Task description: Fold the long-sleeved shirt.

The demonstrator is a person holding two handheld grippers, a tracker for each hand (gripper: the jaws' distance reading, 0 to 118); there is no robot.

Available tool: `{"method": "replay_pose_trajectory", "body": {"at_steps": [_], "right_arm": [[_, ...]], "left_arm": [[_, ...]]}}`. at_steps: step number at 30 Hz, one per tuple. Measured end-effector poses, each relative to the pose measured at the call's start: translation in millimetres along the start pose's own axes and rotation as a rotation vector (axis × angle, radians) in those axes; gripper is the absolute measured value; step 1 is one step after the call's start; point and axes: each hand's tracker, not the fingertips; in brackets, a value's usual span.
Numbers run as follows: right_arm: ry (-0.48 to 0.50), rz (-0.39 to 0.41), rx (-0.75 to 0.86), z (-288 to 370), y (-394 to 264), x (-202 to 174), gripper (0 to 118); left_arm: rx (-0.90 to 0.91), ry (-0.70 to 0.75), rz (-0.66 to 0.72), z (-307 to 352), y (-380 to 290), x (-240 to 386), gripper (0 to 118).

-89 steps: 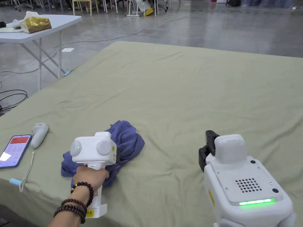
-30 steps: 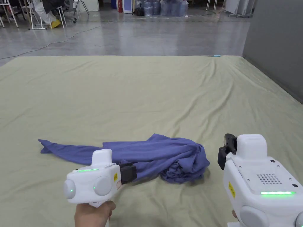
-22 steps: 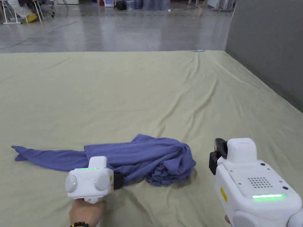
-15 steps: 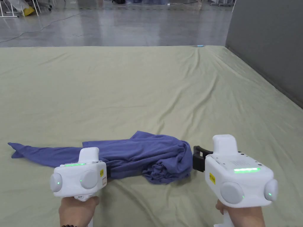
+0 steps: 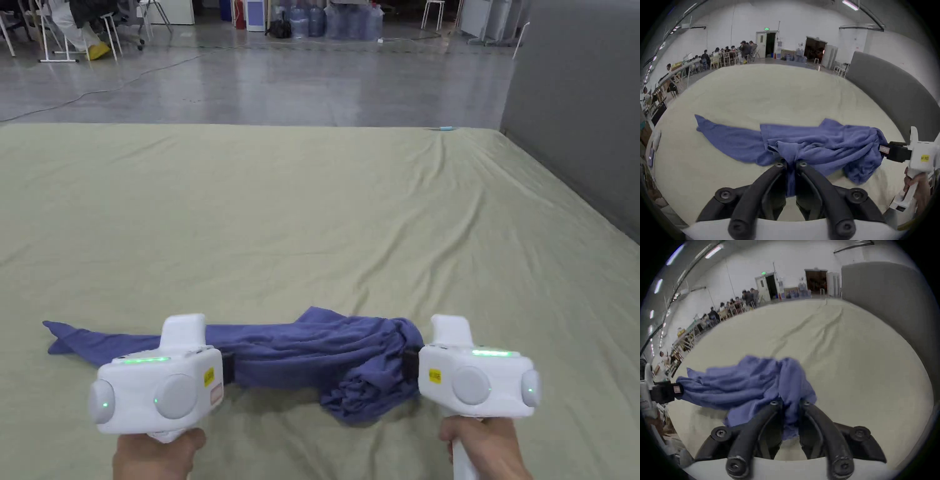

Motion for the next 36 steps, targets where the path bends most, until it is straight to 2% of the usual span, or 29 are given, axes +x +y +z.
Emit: {"method": "replay_pose_trajectory", "body": {"at_steps": [7, 12, 18, 23, 26, 29, 36], "right_arm": [[0.062, 0.061, 0.208, 47, 112, -13, 13], [0.061, 0.196, 0.308, 57, 219, -57, 13], [0.056, 0.219, 0.428, 67, 359, -102, 13], [0.035, 0.229, 0.474, 77, 427, -116, 13], [0.019, 0.228, 0.48, 68, 432, -117, 12], [0.017, 0.206, 0.449, 41, 410, -110, 13], [-0.007, 0.143, 0.157, -68, 280, -69, 13]], "left_arm": [[0.221, -0.012, 0.032, 61, 101, -18, 1], [0.358, 0.06, -0.051, 94, 213, -14, 1], [0.464, 0.113, -0.072, 115, 351, -6, 1], [0.488, 0.134, -0.065, 119, 423, -7, 1], [0.497, 0.151, -0.096, 111, 429, 1, 1], [0.482, 0.157, -0.113, 82, 411, 3, 1], [0.188, 0.156, -0.138, -38, 280, -18, 1]]}}
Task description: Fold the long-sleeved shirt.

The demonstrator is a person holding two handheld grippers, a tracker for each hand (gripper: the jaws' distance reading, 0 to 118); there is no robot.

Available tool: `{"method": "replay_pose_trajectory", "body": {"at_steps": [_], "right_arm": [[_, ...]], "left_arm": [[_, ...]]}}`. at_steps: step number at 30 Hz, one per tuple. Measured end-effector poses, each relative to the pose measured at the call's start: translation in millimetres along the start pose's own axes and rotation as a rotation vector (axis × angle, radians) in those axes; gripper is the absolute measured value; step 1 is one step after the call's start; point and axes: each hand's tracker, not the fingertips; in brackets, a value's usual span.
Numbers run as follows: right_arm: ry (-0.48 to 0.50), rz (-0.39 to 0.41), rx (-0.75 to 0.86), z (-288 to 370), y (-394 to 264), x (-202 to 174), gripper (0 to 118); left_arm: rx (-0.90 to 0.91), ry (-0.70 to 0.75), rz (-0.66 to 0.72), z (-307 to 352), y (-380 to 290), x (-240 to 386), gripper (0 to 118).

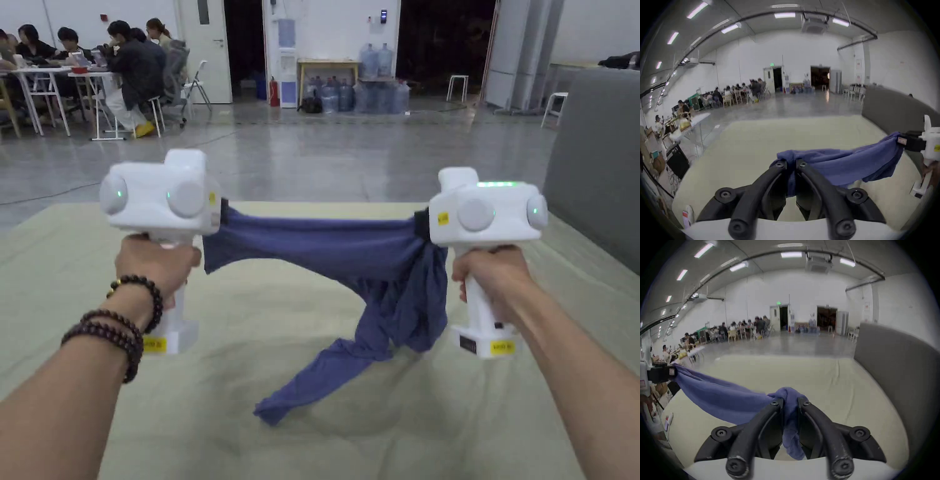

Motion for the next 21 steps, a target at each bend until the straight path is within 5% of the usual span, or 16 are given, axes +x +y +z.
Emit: {"method": "replay_pose_trajectory", "body": {"at_steps": [6, 13, 15, 21], "right_arm": [[0.019, -0.094, -0.163, -32, -123, 22, 13], [0.014, 0.012, -0.102, 43, -146, 3, 13], [-0.012, 0.077, -0.128, 68, -165, -5, 13], [-0.031, 0.089, -0.266, 133, -256, -17, 13]], "left_arm": [[-0.205, -0.048, 0.095, -22, -131, 4, 1], [-0.187, -0.051, 0.147, 30, -168, -8, 1], [-0.232, -0.032, 0.065, 51, -187, -3, 1], [-0.471, -0.046, -0.106, 101, -268, 7, 1]]}}
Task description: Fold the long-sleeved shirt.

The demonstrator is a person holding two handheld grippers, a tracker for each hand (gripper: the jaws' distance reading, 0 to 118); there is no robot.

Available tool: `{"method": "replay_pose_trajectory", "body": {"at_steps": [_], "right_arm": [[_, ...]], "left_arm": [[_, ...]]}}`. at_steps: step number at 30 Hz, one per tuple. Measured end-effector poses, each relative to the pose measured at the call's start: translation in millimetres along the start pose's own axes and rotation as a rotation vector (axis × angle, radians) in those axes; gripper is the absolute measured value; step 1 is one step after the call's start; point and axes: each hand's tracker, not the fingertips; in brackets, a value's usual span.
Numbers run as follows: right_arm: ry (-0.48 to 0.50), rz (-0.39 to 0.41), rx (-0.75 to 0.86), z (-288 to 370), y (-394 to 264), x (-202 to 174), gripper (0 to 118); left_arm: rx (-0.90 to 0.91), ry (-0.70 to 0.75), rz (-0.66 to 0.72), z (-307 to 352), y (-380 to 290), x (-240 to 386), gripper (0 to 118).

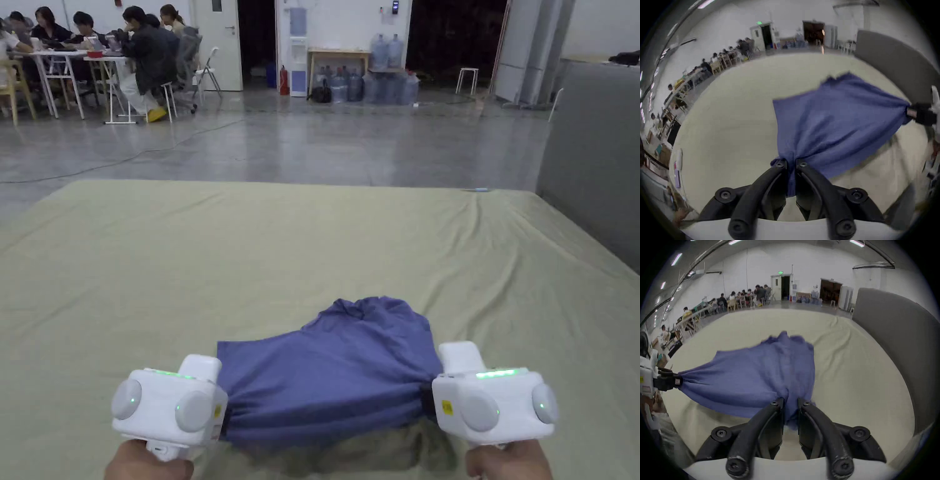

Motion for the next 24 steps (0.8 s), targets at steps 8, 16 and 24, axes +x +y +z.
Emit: {"method": "replay_pose_trajectory", "body": {"at_steps": [8, 16, 24], "right_arm": [[-0.009, -0.056, -0.156, 6, -85, -4, 12], [-0.033, -0.125, 0.095, 69, -53, 20, 94], [-0.061, -0.178, 0.127, 71, -32, 32, 0]], "left_arm": [[-0.08, -0.058, -0.014, -3, -73, 0, 1], [0.139, -0.09, 0.075, 45, -49, -16, 109], [0.184, -0.14, 0.127, 41, -8, -29, 0]]}}
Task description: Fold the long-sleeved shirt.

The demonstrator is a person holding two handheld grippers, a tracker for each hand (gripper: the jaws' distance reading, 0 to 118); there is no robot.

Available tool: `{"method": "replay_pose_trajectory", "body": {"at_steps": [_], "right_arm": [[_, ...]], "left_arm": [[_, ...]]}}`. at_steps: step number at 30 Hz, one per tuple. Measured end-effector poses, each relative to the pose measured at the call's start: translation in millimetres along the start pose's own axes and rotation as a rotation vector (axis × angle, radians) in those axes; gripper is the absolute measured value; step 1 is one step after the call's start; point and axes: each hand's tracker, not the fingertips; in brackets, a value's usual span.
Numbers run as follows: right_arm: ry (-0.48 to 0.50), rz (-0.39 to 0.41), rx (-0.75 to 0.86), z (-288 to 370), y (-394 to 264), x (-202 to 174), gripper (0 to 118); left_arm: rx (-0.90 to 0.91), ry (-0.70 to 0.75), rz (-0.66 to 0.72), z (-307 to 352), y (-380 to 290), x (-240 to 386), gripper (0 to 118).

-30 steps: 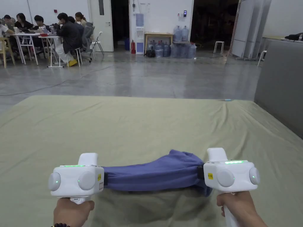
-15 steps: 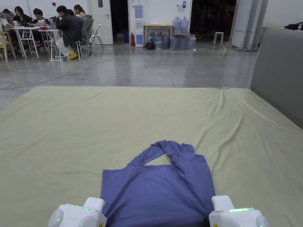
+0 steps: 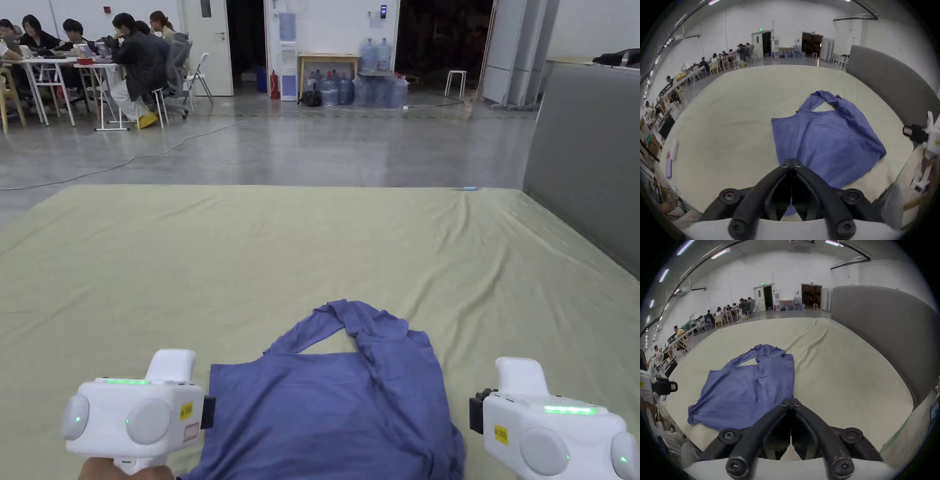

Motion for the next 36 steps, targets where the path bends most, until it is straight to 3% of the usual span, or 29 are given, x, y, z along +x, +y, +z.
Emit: {"method": "replay_pose_trajectory", "body": {"at_steps": [4, 5, 6, 7, 8, 14, 16, 17, 19, 20, 21, 25, 26, 27, 28, 32, 36], "right_arm": [[0.021, -0.018, -0.02, -16, 4, -1, 0], [0.022, -0.017, -0.022, -21, 4, -2, 0], [0.025, -0.014, -0.029, -26, 5, -3, 0], [0.029, -0.014, -0.036, -29, 5, -4, 0], [0.034, -0.018, -0.044, -37, 10, -2, 0], [0.029, -0.036, -0.065, -64, 21, 2, 0], [0.022, -0.033, -0.069, -74, 29, 4, 0], [0.019, -0.029, -0.072, -79, 33, 5, 0], [0.015, -0.018, -0.077, -93, 42, 7, 0], [0.011, -0.011, -0.077, -104, 53, 8, 0], [0.008, -0.002, -0.081, -114, 60, 8, 0], [0.008, 0.014, -0.098, -167, 105, 19, 4], [0.01, 0.01, -0.111, -180, 115, 21, 24], [0.009, 0.016, -0.132, -196, 125, 23, 60], [0.004, 0.036, -0.188, -214, 134, 24, 75], [-0.01, 0.083, -0.303, -264, 143, 23, 77], [0.033, 0.054, -0.426, -298, 137, 15, 76]], "left_arm": [[0.028, 0.056, 0.03, -51, 37, -7, 0], [0.036, 0.081, 0.033, -69, 47, -11, 23], [0.025, 0.122, 0.022, -86, 60, -8, 85], [-0.009, 0.141, 0.016, -104, 67, -10, 113], [-0.077, 0.158, 0.012, -129, 74, -16, 117], [-0.216, 0.254, 0.045, -217, 88, -29, 113], [-0.223, 0.273, 0.044, -235, 88, -28, 103], [-0.219, 0.212, 0.06, -236, 85, -27, 84], [-0.169, 0.261, 0.011, -208, 76, -8, 68], [-0.14, 0.218, -0.019, -198, 76, -1, 48], [-0.117, 0.214, -0.033, -191, 76, 4, 0], [-0.082, 0.149, 0.018, -174, 81, -4, 0], [-0.079, 0.148, 0.023, -177, 84, -12, 0], [-0.069, 0.145, 0.024, -172, 85, -13, 0], [-0.056, 0.138, 0.03, -166, 87, -13, 0], [-0.018, 0.119, 0.048, -149, 92, -13, 0], [-0.007, 0.131, 0.048, -136, 95, -8, 0]]}}
